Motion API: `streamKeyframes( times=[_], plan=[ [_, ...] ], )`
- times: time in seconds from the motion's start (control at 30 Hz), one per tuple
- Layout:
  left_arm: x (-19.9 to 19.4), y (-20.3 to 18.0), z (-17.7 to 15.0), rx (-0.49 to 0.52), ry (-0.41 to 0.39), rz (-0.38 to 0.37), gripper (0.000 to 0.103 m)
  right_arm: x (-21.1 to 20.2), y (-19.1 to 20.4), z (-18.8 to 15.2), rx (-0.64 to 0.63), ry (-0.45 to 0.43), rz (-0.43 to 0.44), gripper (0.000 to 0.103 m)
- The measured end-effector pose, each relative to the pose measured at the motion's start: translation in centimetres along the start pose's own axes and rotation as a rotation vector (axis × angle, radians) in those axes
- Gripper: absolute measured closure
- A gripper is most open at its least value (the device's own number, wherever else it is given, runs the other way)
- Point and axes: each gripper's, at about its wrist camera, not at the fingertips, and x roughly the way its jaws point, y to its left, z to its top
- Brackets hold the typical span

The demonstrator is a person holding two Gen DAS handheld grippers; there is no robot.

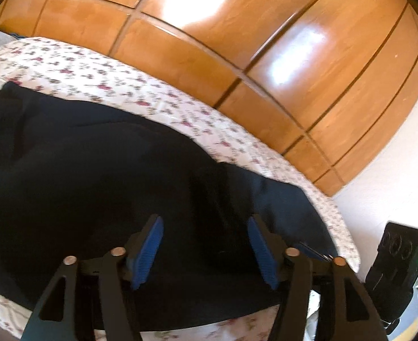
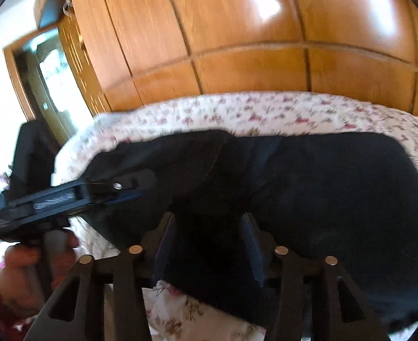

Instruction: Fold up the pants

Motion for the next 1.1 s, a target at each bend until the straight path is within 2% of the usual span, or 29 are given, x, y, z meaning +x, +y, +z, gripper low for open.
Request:
streamKeyframes(
  times=[0.07, 0.13, 0.2, 0.23, 0.33, 0.4, 0.47, 0.53, 0.63, 0.7, 0.73, 0.77, 0.8, 0.87, 0.93, 1.03, 1.1],
  plan=[
    [0.6, -0.4, 0.3, -0.016, 0.004, -0.031, 0.03, -3.0, -1.2, -0.3, 0.019, -0.06, -0.048, 0.053],
    [1.6, -0.9, 0.6, -0.023, 0.028, -0.025, 0.029, -5.7, -2.9, -0.6, 0.061, -0.112, -0.134, 0.05],
    [3.1, -1.1, 1.0, -0.033, 0.069, -0.012, 0.029, -7.7, -4.5, -1.0, 0.106, -0.137, -0.234, 0.036],
    [3.8, -1.2, 1.1, -0.035, 0.085, -0.008, 0.029, -8.8, -5.3, -1.4, 0.131, -0.147, -0.301, 0.034],
    [5.6, -1.1, 1.5, -0.068, 0.126, 0.003, 0.031, -9.9, -7.4, -2.7, 0.193, -0.091, -0.404, 0.031],
    [6.3, -1.0, 1.5, -0.09, 0.135, -0.01, 0.036, -9.9, -8.1, -3.5, 0.228, -0.066, -0.401, 0.031],
    [7.0, -1.1, 1.4, -0.107, 0.152, -0.026, 0.061, -9.1, -8.5, -4.1, 0.264, -0.026, -0.37, 0.031],
    [7.5, -1.2, 1.2, -0.108, 0.188, -0.039, 0.08, -7.7, -8.7, -4.1, 0.299, 0.022, -0.353, 0.031],
    [7.1, -1.5, 1.1, -0.097, 0.179, -0.042, 0.086, -6.7, -9.3, -4.2, 0.341, 0.045, -0.356, 0.032],
    [6.4, -1.7, 1.4, -0.106, 0.16, -0.086, 0.088, -6.3, -9.7, -4.5, 0.35, 0.049, -0.365, 0.036],
    [6.0, -1.8, 1.6, -0.107, 0.148, -0.103, 0.088, -6.1, -9.9, -4.6, 0.356, 0.054, -0.359, 0.04],
    [5.5, -2.1, 1.9, -0.105, 0.135, -0.114, 0.088, -6.0, -10.1, -4.6, 0.354, 0.063, -0.354, 0.057],
    [4.9, -2.4, 2.3, -0.104, 0.115, -0.124, 0.088, -6.0, -10.1, -4.6, 0.342, 0.08, -0.369, 0.064],
    [3.6, -3.0, 3.0, -0.098, 0.082, -0.162, 0.088, -6.3, -10.3, -4.7, 0.33, 0.097, -0.399, 0.071],
    [2.9, -3.5, 3.3, -0.068, 0.061, -0.176, 0.088, -6.6, -11.0, -5.6, 0.372, 0.122, -0.4, 0.071],
    [3.3, -4.2, 2.9, 0.003, 0.071, -0.115, 0.088, -6.7, -10.9, -6.2, 0.402, 0.119, -0.398, 0.071],
    [3.7, -3.6, 2.1, -0.001, 0.08, -0.085, 0.088, -6.8, -10.5, -5.9, 0.377, 0.117, -0.414, 0.071]
  ],
)
